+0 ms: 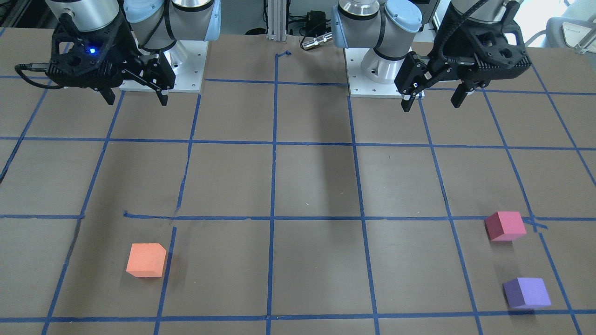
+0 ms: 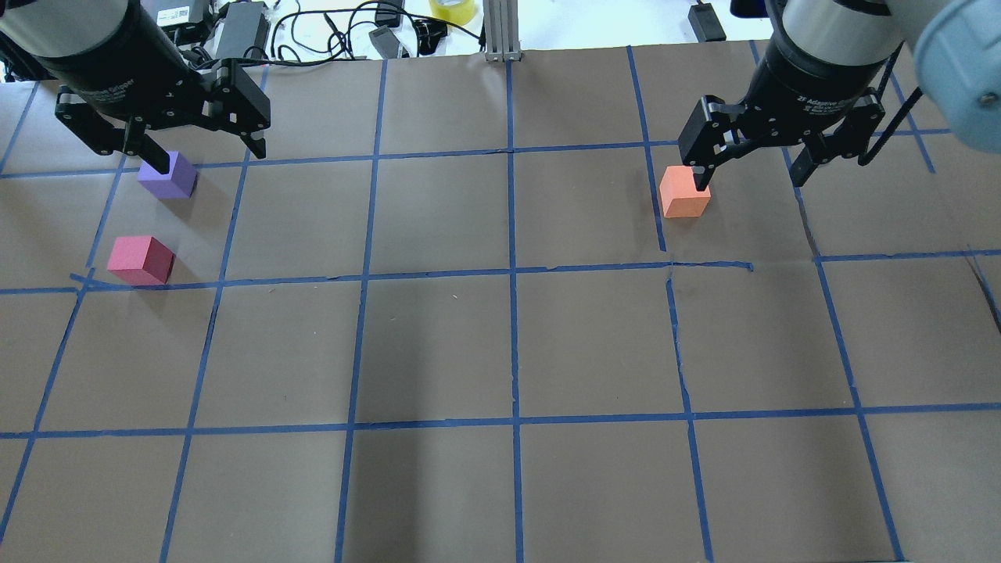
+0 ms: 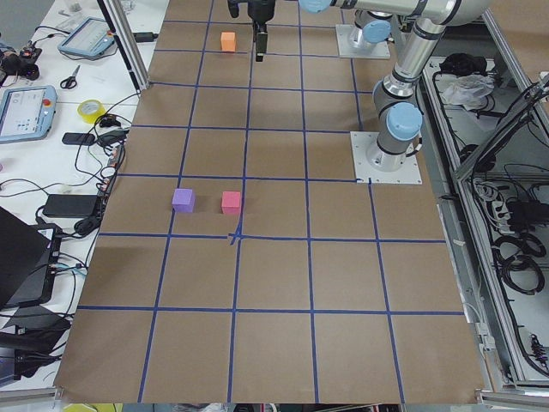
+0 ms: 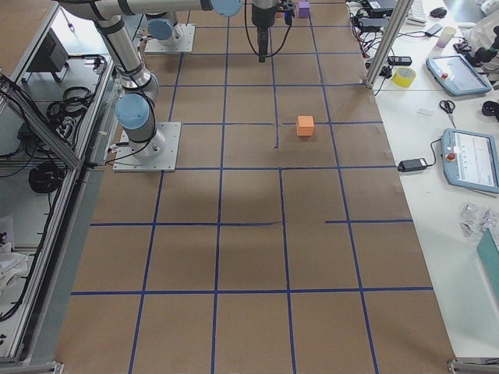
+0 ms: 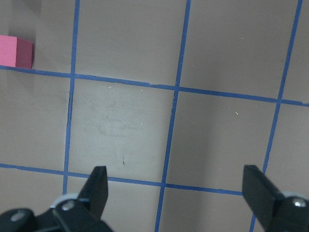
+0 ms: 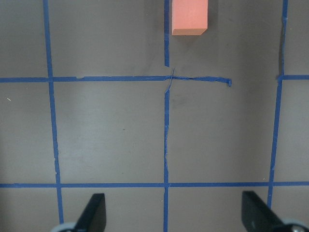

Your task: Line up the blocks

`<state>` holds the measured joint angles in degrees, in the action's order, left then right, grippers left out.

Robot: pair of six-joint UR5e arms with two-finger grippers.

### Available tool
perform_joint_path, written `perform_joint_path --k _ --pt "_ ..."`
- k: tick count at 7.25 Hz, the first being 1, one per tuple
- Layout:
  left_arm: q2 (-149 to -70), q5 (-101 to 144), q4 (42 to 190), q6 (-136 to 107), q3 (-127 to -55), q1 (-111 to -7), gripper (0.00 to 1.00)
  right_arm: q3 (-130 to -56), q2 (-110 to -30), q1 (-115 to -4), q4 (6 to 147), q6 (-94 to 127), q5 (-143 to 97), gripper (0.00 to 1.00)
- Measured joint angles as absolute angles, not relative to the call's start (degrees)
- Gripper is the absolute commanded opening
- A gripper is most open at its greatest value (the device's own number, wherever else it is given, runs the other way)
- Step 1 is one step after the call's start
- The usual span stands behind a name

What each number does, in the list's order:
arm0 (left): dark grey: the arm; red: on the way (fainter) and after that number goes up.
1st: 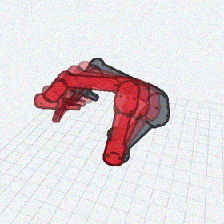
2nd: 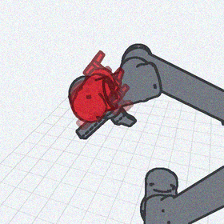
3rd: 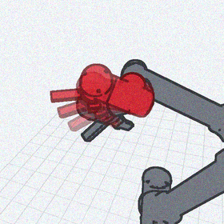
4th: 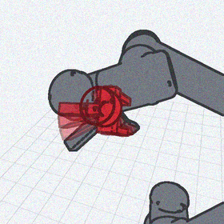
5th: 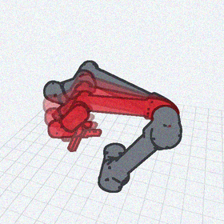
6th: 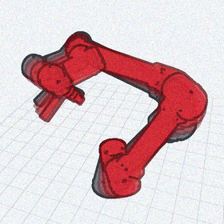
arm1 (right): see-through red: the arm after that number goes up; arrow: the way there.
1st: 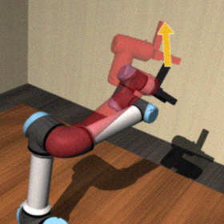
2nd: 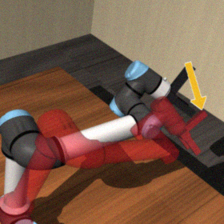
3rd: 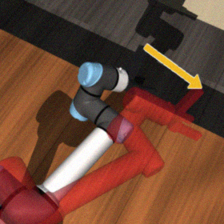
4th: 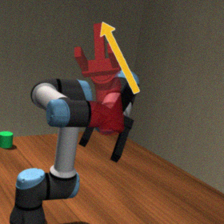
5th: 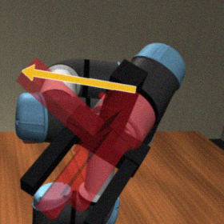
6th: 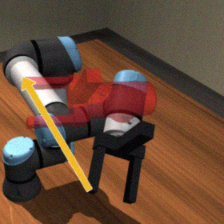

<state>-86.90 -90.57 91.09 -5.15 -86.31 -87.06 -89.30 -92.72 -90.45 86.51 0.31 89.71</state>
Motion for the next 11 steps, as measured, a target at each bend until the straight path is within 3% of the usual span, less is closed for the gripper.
perform_joint_path --k 8,11 --pt "-87.00 -90.33 91.12 -4.92 -86.31 -87.04 1.00 -89.32 -92.33 -90.20 86.53 0.11 89.89 1.00" --pt "-86.83 -90.30 91.14 -5.08 -86.31 -86.90 1.00 -89.70 -87.89 -89.53 89.04 -4.10 89.79 1.00"
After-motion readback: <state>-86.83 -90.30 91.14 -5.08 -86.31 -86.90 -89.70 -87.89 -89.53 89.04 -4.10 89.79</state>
